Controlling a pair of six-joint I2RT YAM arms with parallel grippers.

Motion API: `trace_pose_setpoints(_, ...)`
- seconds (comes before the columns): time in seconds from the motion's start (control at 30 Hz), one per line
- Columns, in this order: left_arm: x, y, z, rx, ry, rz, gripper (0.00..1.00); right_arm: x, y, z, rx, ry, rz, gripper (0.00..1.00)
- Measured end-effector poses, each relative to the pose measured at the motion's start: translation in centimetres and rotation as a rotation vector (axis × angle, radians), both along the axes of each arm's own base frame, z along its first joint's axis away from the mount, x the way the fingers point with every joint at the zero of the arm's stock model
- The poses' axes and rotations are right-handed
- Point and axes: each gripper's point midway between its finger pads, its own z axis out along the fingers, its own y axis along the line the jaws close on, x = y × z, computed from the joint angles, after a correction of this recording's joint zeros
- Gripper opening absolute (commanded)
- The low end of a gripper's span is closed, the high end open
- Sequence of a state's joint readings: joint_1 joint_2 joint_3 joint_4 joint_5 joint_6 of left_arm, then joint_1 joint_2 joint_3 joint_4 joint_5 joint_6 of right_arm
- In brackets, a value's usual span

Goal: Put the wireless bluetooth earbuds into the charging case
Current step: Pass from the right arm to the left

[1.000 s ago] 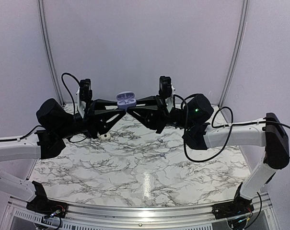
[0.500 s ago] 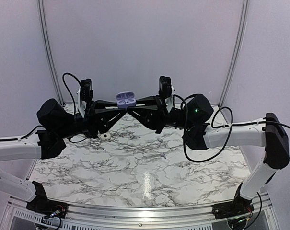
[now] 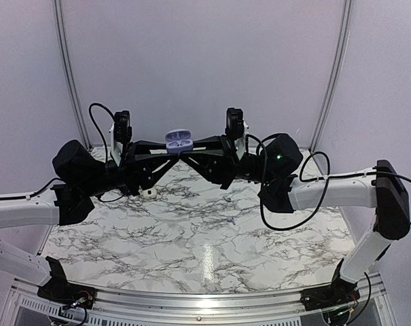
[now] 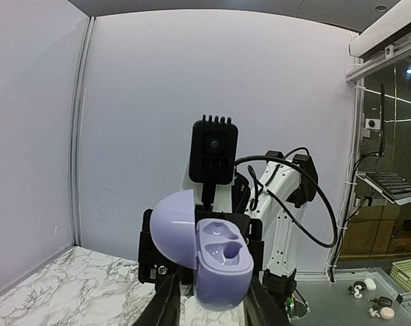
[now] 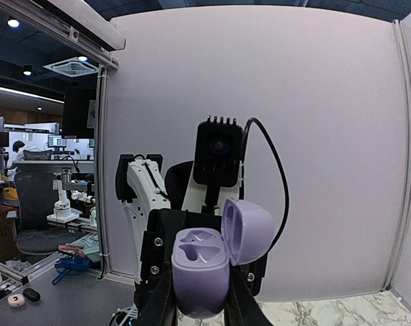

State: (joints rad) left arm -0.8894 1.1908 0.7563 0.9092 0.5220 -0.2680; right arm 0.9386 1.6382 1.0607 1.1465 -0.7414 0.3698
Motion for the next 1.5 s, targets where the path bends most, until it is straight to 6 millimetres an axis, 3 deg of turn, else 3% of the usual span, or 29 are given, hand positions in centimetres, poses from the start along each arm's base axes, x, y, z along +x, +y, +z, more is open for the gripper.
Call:
trace_pose_setpoints(0.63, 0.3, -0.2, -0.2, -0.002, 0.02, 0.001, 0.39, 0.2, 0.2, -0.8, -0.012, 0.012, -0.003, 0.0)
trace_pose_setpoints(1.07, 0.5, -0.1, 0.1, -0.018, 0.009, 0.018, 0.13, 0.4, 0.0, -0.6, 0.015, 0.021, -0.012, 0.01)
trace_pose_setpoints(1.13, 0.6, -0.1, 0.1, -0.018, 0.01, 0.021, 0.11, 0.4, -0.1, -0.6, 0.016, 0.024, -0.015, 0.08)
trace_pose_setpoints(1.37, 0.5, 0.1, 0.2, -0.021, 0.008, 0.026, 0.05, 0.7, -0.3, -1.0, 0.011, 0.03, -0.019, 0.58)
trace_pose_setpoints(1.43, 0.5, 0.5, 0.0, -0.018, 0.001, 0.045, 0.0, 1.2, -0.6, -2.0, -0.014, 0.044, -0.029, 0.6)
trace_pose_setpoints(1.5, 0.5, 1.0, -0.6, -0.003, 0.001, 0.074, 0.0, 2.4, -1.3, -3.1, -0.046, 0.067, -0.06, 0.52)
